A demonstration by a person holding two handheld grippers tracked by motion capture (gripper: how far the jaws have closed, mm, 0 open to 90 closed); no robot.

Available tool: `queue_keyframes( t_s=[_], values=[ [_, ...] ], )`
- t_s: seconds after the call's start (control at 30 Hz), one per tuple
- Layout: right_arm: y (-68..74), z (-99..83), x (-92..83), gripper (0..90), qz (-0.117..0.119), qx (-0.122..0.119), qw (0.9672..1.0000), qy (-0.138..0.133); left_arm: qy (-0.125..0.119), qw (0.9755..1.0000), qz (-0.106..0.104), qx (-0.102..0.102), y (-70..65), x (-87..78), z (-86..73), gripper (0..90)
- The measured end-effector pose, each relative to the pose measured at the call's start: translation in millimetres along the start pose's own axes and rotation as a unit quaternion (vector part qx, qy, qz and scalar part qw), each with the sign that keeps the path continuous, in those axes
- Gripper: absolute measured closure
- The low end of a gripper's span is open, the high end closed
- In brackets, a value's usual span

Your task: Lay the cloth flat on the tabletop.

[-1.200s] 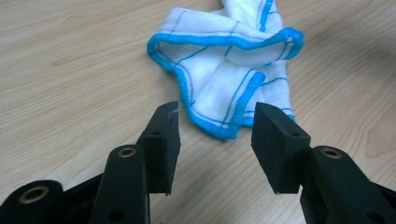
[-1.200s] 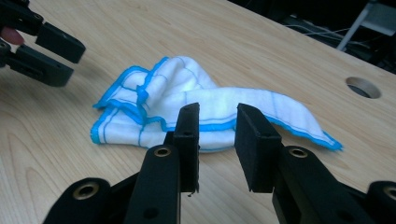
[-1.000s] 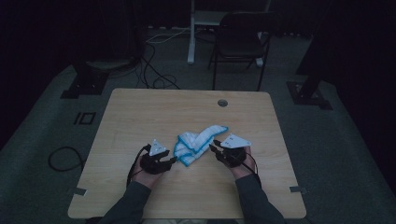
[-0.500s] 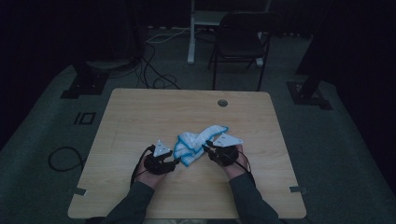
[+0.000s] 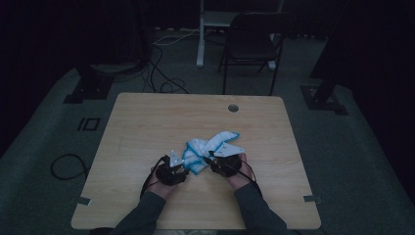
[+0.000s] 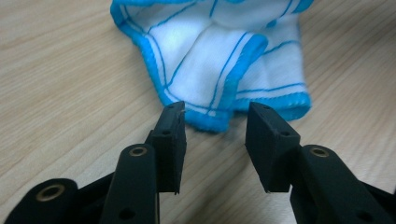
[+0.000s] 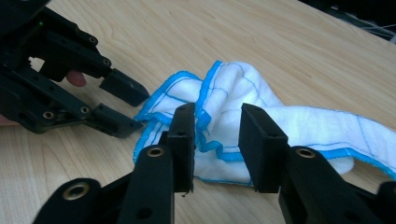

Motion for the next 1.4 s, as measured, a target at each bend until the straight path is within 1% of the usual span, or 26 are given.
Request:
queue_keyframes(
  t_s=[0.1,0.13,0.17,0.2,0.23,0.3,0.33,0.37,0.47,0.5,0.6,0.67,0.7,0.73,0.8,0.9,0.97,1.0,1.23,1.4],
  values=[
    [0.8,-0.6,2.9,64.7,0.003,0.000,1.0000,0.003,0.000,1.0000,0.001,-0.004,1.1,0.6,0.4,61.3],
    [1.6,-0.9,4.2,64.3,0.004,-0.001,1.0000,0.006,0.001,1.0000,0.007,-0.003,1.8,1.3,1.4,61.3],
    [3.8,-2.1,8.4,64.0,0.008,-0.003,0.9999,0.012,0.001,1.0000,0.008,-0.004,2.2,1.6,1.7,64.6],
    [3.8,-2.1,8.4,64.0,0.008,-0.003,0.9999,0.012,0.002,0.9999,0.009,-0.005,2.8,1.9,2.1,66.2],
    [4.4,-2.6,10.2,64.0,0.008,-0.005,0.9998,0.015,0.002,0.9999,0.011,-0.007,3.1,2.2,2.5,66.2],
    [4.8,-3.1,12.0,64.1,0.009,-0.006,0.9998,0.018,0.004,0.9999,0.015,-0.007,3.5,2.5,3.0,69.0],
    [5.0,-3.6,13.5,64.5,0.009,-0.006,0.9997,0.021,0.010,0.9996,0.026,-0.004,4.2,2.9,4.4,69.0],
    [4.5,-4.6,17.6,66.5,0.006,-0.006,0.9996,0.027,0.011,0.9995,0.029,-0.004,4.7,3.1,4.8,75.8],
    [2.0,-5.3,22.6,69.3,0.006,-0.007,0.9993,0.036,0.014,0.9995,0.029,-0.006,6.5,3.9,5.4,86.1],
    [1.3,-5.3,23.9,71.3,0.007,-0.006,0.9993,0.037,0.015,0.9994,0.030,-0.007,7.0,3.9,5.4,87.6],
    [-0.4,-4.8,26.3,81.1,0.015,-0.006,0.9991,0.040,0.015,0.9994,0.031,-0.010,8.4,3.1,5.1,88.6],
    [-0.8,-4.0,27.5,85.2,0.012,-0.004,0.9989,0.046,0.014,0.9993,0.034,-0.012,9.4,1.9,4.6,88.6],
    [-0.9,-3.2,27.4,86.4,0.013,-0.006,0.9989,0.044,0.014,0.9992,0.034,-0.013,9.9,1.3,4.3,88.7],
    [-0.7,-2.2,26.9,87.0,0.014,-0.008,0.9990,0.042,0.013,0.9992,0.035,-0.015,10.3,0.9,4.2,88.9],
    [-0.8,0.2,25.8,87.4,0.009,-0.010,0.9991,0.040,0.013,0.9992,0.036,-0.015,11.5,-0.4,3.8,89.2],
    [-3.4,4.1,23.7,87.7,0.001,-0.008,0.9993,0.035,0.008,0.9990,0.039,-0.019,14.1,-3.9,3.9,89.3],
    [-6.7,6.7,21.9,87.8,-0.005,-0.005,0.9995,0.031,0.005,0.9988,0.043,-0.022,17.0,-6.9,4.1,89.4],
    [-8.8,7.7,20.9,87.9,-0.008,-0.002,0.9996,0.029,0.002,0.9987,0.044,-0.026,18.3,-8.3,4.3,89.4],
    [-22.6,16.9,13.2,87.9,-0.029,0.008,0.9994,0.018,-0.005,0.9979,0.055,-0.035,29.0,-16.0,3.9,89.5],
    [-32.7,27.1,10.7,88.0,-0.042,0.007,0.9990,0.012,0.000,0.9976,0.060,-0.035,33.7,-19.6,-0.3,89.6]
  ],
)
Point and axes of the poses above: each handheld gripper's, and its own axes: x roughly forward along the jaws, z roughly out of its top, y roughly to its left, the point moved 3 cm from there along x, roughly forward along the jaws, and after that the axes turned 8 degrees about x, right-handed, at the moved point
